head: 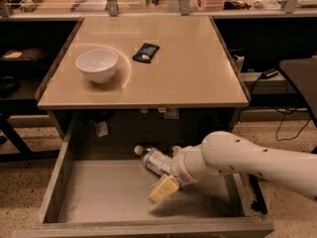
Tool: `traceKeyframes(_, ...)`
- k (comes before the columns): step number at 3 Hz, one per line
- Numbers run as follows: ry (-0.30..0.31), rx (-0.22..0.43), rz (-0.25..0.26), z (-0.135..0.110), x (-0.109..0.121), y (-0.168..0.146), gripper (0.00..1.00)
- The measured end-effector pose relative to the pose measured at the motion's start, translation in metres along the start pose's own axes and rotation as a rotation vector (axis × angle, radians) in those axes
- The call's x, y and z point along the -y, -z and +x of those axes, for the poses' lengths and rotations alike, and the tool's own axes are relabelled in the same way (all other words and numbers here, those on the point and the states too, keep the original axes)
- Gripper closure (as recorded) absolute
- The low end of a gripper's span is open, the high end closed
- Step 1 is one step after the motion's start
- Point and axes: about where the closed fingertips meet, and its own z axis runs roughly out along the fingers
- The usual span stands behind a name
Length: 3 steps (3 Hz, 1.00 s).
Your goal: Pick blue plastic bottle from top drawer and place on counter
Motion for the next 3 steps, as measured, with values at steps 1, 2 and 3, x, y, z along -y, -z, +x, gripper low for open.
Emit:
traceKeyframes(1, -0.002, 0.001, 0.002, 0.0000, 0.0007, -0.0004, 0.16)
traceKeyframes(2, -0.002, 0.001, 0.002, 0.0000, 0.0007, -0.0004, 0.40)
traceKeyframes(3, -0.002, 0.001, 0.002, 0.0000, 0.0007, -0.0004, 0.63)
